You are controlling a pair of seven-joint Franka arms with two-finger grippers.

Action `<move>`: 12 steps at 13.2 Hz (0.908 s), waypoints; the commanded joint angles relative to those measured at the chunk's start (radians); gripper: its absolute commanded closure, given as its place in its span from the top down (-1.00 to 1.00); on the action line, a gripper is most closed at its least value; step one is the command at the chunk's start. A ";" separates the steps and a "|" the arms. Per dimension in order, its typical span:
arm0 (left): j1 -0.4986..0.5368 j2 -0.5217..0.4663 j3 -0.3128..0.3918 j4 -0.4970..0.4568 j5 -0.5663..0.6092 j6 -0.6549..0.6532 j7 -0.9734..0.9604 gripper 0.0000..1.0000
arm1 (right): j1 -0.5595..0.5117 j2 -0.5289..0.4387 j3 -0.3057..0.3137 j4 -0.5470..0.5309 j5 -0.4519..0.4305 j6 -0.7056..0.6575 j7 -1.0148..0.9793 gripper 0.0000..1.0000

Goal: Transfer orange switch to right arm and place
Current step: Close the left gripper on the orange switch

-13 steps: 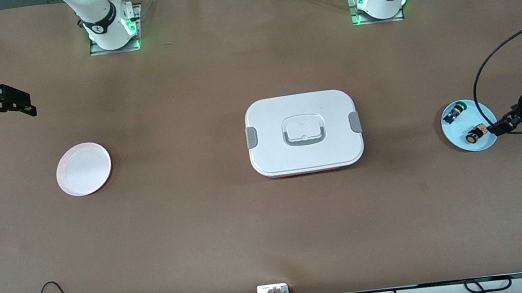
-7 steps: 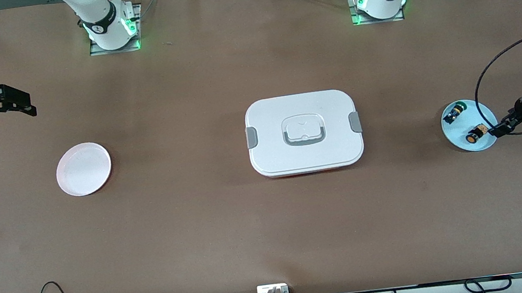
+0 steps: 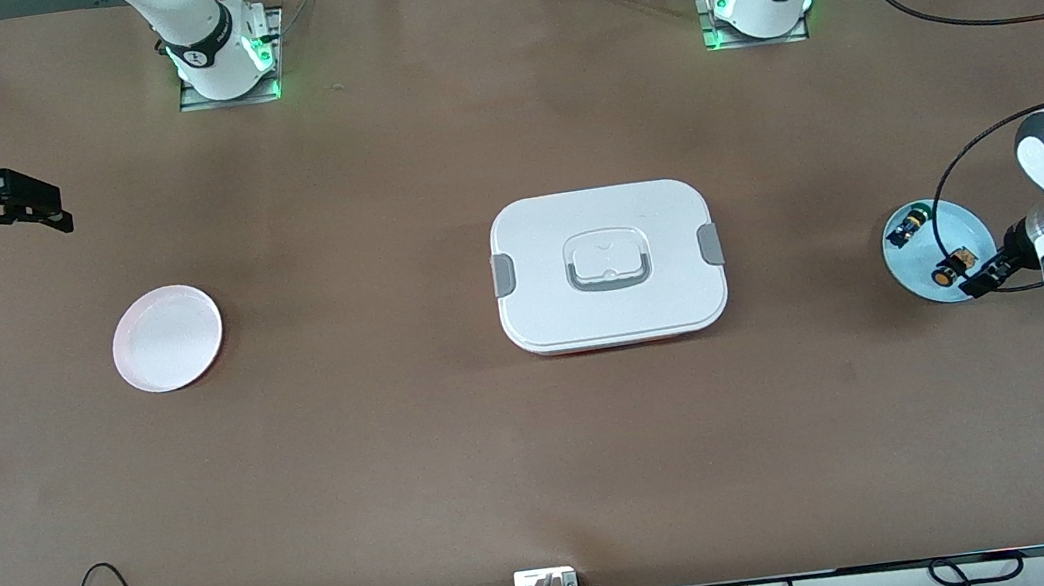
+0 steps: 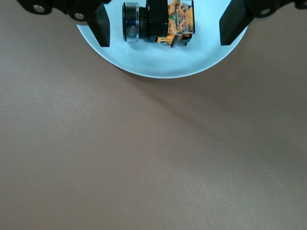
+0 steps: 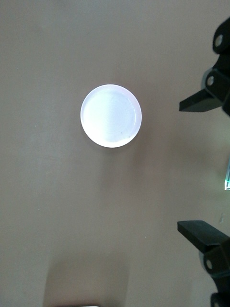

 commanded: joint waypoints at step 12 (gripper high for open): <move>0.006 0.002 -0.012 -0.060 0.000 0.032 0.001 0.98 | -0.009 0.002 0.005 0.014 0.011 -0.011 -0.002 1.00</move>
